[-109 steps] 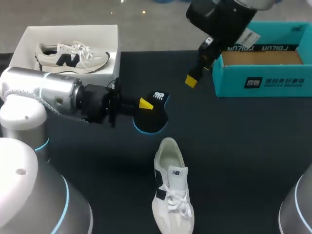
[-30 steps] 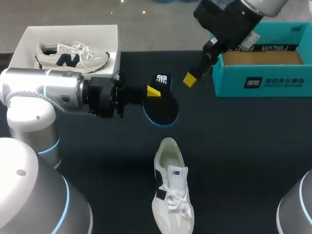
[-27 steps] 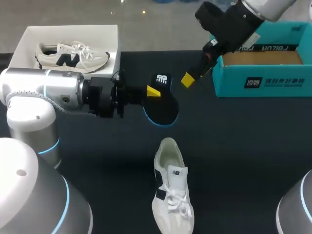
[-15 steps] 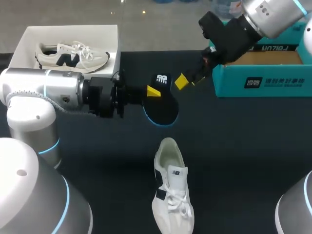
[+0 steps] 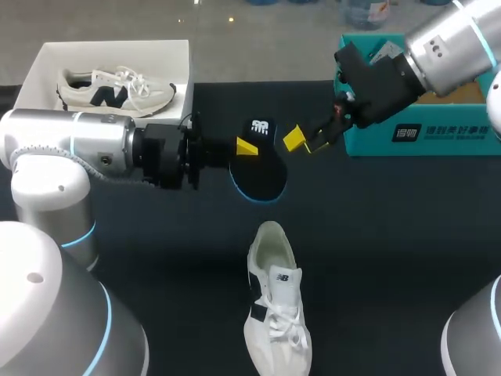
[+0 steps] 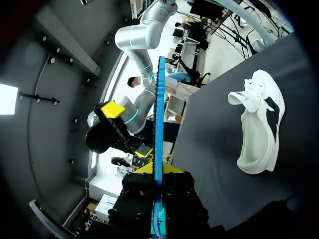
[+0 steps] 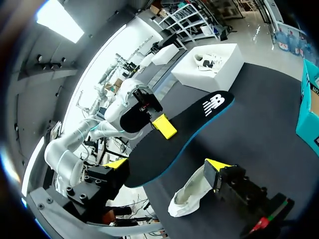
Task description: Take the shoe out of the shoebox, open the shoe tongue, remove and reinsert the insole, then place the shoe into the shoebox
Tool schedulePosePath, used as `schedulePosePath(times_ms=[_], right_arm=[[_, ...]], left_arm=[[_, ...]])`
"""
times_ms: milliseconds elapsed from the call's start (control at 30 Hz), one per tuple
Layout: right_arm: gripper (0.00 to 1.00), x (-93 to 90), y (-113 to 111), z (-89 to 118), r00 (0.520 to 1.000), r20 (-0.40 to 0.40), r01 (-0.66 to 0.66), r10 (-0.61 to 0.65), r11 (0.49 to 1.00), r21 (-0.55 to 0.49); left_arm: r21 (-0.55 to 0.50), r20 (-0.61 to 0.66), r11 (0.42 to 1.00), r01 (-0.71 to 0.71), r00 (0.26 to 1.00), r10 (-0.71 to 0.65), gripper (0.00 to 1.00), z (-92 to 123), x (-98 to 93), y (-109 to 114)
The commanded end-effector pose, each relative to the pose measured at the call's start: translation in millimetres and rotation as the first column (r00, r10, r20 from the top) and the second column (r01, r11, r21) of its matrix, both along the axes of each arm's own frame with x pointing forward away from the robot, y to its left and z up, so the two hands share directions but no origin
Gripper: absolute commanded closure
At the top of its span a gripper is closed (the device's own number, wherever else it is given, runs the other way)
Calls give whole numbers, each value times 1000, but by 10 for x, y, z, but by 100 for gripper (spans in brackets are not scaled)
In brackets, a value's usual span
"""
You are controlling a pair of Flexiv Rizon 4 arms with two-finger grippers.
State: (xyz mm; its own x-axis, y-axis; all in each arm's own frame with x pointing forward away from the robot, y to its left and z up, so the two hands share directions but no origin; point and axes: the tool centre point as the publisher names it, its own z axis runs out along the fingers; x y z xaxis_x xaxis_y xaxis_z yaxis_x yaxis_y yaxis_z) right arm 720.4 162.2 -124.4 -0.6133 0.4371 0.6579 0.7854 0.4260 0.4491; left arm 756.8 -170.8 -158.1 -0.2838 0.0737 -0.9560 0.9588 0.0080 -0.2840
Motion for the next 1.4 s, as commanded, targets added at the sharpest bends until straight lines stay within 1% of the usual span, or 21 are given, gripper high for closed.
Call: schedulePosePath(times_ms=[33, 133, 367, 700, 900, 1133, 1233, 1267, 1300, 1367, 1400], right_arm=[[0, 73, 39, -174, 1000, -17, 5, -4, 997, 72], [0, 136, 64, -244, 1000, -26, -1, 4, 995, 104], [0, 296, 149, -367, 999, -43, -20, 25, 992, 121], [0, 475, 282, -381, 996, -53, -70, 78, 987, 144], [0, 446, 333, -420, 994, -64, -80, 92, 983, 167], [0, 402, 415, -407, 993, -57, -95, 108, 978, 187], [0, 362, 435, -421, 993, -47, -95, 107, 972, 213], [14, 347, 441, -428, 993, -47, -95, 107, 972, 214], [55, 337, 441, -433, 993, -48, -93, 106, 972, 215], [91, 311, 438, -443, 994, -48, -85, 98, 971, 224], [100, 301, 433, -447, 994, -48, -83, 96, 971, 225]], left_arm=[[-2, 2, 1000, 0, 1000, 0, 100, -12, 10, -12], [-2, 2, 1000, 0, 1000, 0, 100, -12, 10, -12], [-2, 2, 1000, 0, 1000, 0, 100, -12, 10, -12], [-2, 2, 1000, 0, 1000, 0, 100, -12, 10, -12], [-2, 2, 1000, 0, 1000, 0, 100, -12, 10, -12], [-2, 2, 1000, 0, 1000, 0, 100, -12, 10, -12], [-2, 2, 1000, 0, 1000, 0, 100, -12, 10, -12], [-2, 2, 1000, 0, 1000, 0, 100, -12, 10, -12], [-2, 2, 1000, 0, 1000, 0, 100, -12, 10, -12], [-2, 2, 1000, 0, 1000, 0, 100, -12, 10, -12], [-2, 2, 1000, 0, 1000, 0, 100, -12, 10, -12]])
